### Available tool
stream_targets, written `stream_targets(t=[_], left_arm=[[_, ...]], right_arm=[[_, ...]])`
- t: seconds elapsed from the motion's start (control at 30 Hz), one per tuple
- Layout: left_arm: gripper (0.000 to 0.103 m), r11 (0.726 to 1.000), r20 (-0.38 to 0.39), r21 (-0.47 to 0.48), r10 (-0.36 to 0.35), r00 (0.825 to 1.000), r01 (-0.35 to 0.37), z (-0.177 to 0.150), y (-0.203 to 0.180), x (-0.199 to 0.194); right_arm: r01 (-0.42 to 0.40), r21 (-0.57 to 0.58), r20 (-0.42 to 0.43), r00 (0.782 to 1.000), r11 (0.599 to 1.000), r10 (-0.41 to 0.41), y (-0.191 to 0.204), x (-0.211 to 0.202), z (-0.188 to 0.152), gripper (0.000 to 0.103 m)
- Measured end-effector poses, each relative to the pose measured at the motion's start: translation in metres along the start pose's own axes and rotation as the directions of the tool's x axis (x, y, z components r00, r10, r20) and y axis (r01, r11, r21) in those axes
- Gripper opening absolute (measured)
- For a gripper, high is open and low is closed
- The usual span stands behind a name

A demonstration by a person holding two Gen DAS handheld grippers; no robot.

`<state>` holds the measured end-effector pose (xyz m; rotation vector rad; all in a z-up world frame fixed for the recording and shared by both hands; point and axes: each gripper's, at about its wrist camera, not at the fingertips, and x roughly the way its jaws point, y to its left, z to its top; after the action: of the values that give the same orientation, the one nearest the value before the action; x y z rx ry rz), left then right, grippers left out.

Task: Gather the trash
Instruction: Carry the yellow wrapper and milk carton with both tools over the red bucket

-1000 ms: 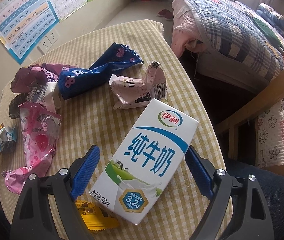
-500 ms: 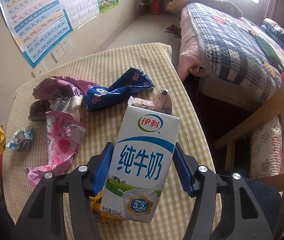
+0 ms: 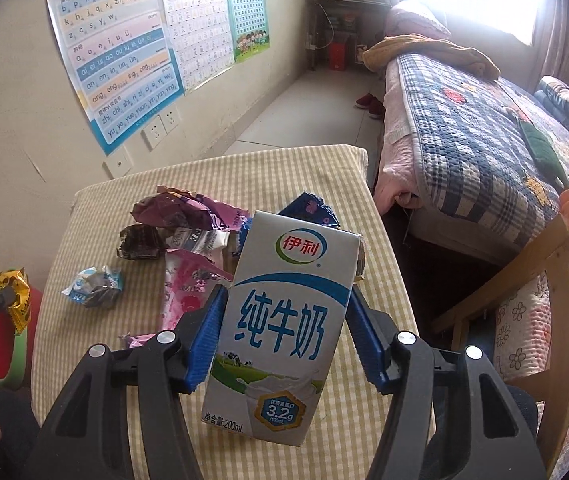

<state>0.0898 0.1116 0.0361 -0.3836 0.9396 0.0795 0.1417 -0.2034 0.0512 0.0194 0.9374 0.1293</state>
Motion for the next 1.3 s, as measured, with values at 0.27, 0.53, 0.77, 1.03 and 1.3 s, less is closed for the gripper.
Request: stream_targets(t=[0.27, 0.53, 0.77, 1.03, 1.3], left_arm=[[0.005, 1.000, 0.020, -0.004, 0.003, 1.000, -0.003, -0.012, 0.004, -0.022], [0.005, 1.000, 0.051, -0.028, 0.006, 0.999, -0.005, -0.016, 0.014, -0.043], [0.005, 0.998, 0.078, -0.067, 0.020, 0.997, -0.014, -0.017, 0.035, -0.060], [0.005, 0.992, 0.100, -0.125, 0.038, 0.994, -0.026, -0.016, 0.072, -0.074], [0.005, 0.978, 0.123, -0.200, 0.076, 0.990, -0.051, -0.017, 0.117, -0.087]], right_arm=[[-0.047, -0.034, 0.037, 0.998, 0.998, 0.048, 0.023, -0.020, 0.002, 0.058], [-0.107, -0.096, 0.061, 0.992, 0.990, 0.113, 0.059, -0.036, 0.006, 0.058], [-0.156, -0.159, 0.061, 0.984, 0.975, 0.167, 0.096, -0.042, 0.005, 0.058], [-0.219, -0.240, 0.053, 0.970, 0.946, 0.238, 0.149, -0.044, 0.005, 0.058], [-0.285, -0.325, 0.035, 0.949, 0.902, 0.313, 0.211, -0.044, 0.008, 0.058]])
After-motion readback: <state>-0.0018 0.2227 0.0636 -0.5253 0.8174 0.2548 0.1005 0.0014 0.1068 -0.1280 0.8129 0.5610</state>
